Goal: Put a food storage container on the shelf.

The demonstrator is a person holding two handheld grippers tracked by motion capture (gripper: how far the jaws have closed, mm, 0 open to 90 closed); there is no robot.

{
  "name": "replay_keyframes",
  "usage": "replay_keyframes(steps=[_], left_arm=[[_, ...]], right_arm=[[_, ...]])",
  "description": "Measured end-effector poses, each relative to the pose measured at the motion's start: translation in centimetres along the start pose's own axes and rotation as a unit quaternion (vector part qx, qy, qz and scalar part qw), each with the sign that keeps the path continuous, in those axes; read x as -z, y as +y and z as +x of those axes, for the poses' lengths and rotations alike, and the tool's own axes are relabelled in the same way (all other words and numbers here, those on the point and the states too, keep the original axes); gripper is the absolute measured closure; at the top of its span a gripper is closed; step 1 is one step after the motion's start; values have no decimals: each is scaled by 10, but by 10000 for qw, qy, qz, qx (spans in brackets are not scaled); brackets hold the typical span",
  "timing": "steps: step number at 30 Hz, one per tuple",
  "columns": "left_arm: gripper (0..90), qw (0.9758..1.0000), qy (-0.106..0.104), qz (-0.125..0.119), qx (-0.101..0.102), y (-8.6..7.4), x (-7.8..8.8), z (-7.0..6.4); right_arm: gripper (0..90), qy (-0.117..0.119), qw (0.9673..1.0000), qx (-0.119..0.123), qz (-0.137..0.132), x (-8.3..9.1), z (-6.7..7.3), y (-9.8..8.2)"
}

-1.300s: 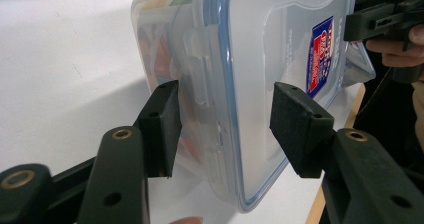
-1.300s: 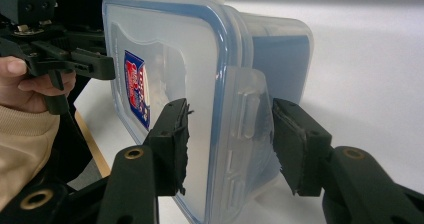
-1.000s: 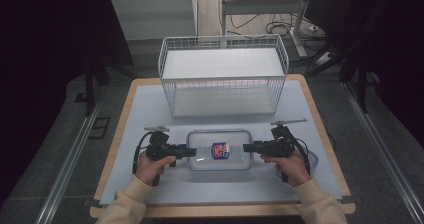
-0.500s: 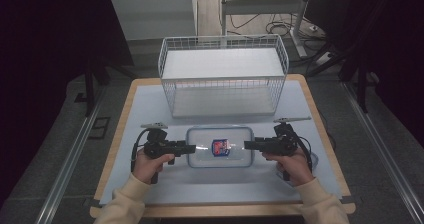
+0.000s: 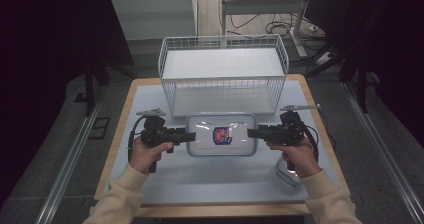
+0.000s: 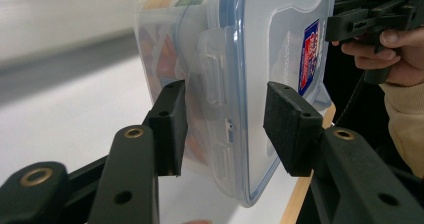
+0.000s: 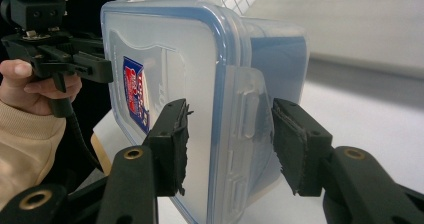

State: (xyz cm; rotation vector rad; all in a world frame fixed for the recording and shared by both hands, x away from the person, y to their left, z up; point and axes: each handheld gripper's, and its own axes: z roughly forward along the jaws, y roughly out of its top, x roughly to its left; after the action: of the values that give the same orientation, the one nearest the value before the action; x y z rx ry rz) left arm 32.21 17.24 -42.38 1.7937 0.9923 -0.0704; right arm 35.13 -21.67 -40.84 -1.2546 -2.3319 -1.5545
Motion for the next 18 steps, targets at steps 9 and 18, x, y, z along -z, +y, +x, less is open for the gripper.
replay_keyframes(steps=[9,18], left_arm=[[531,9998,62,-103,-165,23,7,-8],[533,9992,79,-261,-281,47,15,-12]], right_arm=[[500,-2,9997,160,-202,10,5,19],[500,-39,9987,368,-352,17,11,44]])
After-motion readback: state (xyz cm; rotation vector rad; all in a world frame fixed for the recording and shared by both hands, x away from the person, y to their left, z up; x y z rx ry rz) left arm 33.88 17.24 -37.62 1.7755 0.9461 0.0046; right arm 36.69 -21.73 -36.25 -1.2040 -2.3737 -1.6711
